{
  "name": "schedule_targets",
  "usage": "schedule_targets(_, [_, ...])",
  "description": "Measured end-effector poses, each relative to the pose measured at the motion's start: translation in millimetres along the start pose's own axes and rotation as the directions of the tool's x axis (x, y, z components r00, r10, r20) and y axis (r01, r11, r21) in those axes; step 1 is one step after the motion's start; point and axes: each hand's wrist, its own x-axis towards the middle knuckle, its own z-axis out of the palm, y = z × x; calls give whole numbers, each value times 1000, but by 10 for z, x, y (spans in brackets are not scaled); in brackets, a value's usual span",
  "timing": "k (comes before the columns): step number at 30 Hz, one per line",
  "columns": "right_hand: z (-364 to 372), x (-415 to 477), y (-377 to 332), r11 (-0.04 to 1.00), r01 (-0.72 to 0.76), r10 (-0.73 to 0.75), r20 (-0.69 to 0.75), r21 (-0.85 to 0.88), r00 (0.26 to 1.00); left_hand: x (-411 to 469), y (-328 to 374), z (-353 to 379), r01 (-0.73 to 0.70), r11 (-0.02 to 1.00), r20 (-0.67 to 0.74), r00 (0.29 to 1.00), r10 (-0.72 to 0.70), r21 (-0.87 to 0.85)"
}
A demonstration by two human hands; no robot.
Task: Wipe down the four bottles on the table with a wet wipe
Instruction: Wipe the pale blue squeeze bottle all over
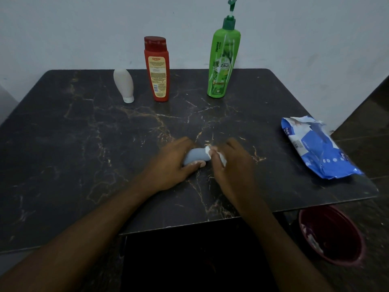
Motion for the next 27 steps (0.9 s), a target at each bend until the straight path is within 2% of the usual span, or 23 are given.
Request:
schedule_targets(4, [-53, 147, -26, 998, 42, -42, 13, -53, 999, -40, 66, 3, -83, 989, -23, 996, 86, 125])
schedule_targets(8, [-70, -56, -7, 998, 60, -61, 66, 20, 996, -50, 70, 9, -53, 982, -57, 996, 64, 180])
schedule_targets(10, [-44, -176, 13, 997, 22, -29, 93, 78, 995, -46, 78, 16, -64, 981, -54, 996, 75, 181])
schedule_targets(12, [-38, -204, 26, 995, 6, -10, 39, 101, 999, -43, 82, 21, -78, 981, -28, 996, 84, 176])
schedule_targets(18, [-64, -13, 22, 997, 66, -63, -71, 35, 995, -37, 115, 37, -69, 981, -9, 997, 72, 182])
schedule_targets(23, [-32, 2, -45, 994, 110, -110, 8, 21, 994, -7, 65, 82, -15, 994, 13, 1000, 14, 110])
schedule_targets(27, [-10, -123, -22, 988, 109, -112, 24, 114, 993, -10, 58, 100, 3, 975, 12, 1000, -6, 220])
